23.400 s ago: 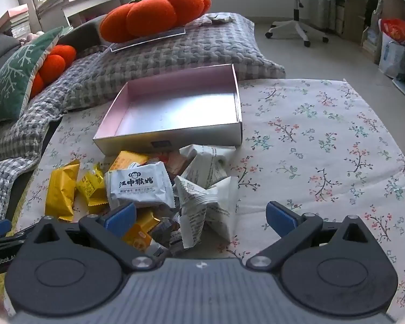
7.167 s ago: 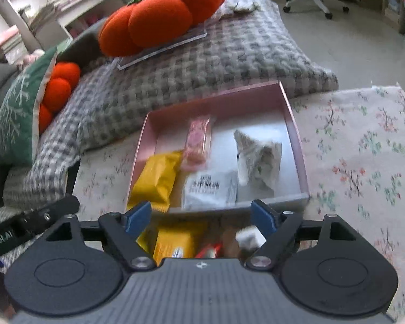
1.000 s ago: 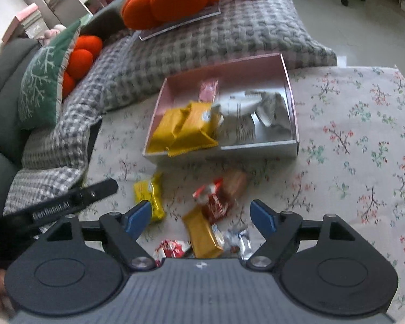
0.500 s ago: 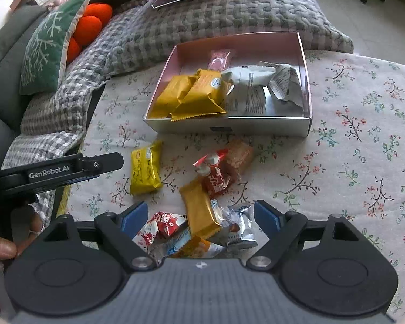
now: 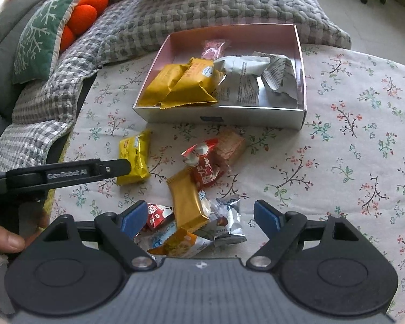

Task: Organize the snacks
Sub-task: 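Move the left tool toward the yellow square packet while the right tool approaches the snack pile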

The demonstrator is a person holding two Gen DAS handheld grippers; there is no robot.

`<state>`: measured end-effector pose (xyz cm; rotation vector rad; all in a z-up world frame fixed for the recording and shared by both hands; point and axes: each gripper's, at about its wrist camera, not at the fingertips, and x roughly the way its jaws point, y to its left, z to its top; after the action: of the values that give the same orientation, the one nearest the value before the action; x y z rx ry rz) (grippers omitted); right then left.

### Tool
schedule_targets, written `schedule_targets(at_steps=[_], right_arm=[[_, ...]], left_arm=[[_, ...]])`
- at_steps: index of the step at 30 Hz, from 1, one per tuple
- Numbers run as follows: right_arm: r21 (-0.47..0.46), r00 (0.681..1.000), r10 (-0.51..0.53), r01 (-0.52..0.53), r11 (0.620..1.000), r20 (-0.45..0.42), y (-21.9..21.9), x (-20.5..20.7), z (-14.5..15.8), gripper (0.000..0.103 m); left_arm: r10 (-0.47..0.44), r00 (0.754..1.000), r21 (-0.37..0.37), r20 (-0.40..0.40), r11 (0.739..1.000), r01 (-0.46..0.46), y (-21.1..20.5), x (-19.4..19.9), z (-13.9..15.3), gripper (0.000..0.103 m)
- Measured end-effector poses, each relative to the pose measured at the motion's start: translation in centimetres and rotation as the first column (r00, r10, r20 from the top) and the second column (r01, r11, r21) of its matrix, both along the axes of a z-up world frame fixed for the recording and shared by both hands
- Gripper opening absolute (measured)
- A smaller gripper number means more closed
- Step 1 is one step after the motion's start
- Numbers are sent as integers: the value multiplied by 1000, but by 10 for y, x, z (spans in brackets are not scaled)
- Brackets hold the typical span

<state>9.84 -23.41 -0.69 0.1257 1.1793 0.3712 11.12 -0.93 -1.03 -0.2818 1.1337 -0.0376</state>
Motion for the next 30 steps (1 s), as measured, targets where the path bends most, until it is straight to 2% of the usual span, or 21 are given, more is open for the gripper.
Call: schedule_targets(at_steps=[13, 30], right_arm=[[-26, 1000, 9, -9, 1000, -14, 6, 0, -7, 82], [-26, 999, 39, -40, 999, -23, 11, -1, -8, 81]], left_arm=[[0, 1000, 18, 0, 1000, 0, 4, 1, 1, 63], [18, 1000, -16, -7, 1000, -18, 9, 4, -1, 65]])
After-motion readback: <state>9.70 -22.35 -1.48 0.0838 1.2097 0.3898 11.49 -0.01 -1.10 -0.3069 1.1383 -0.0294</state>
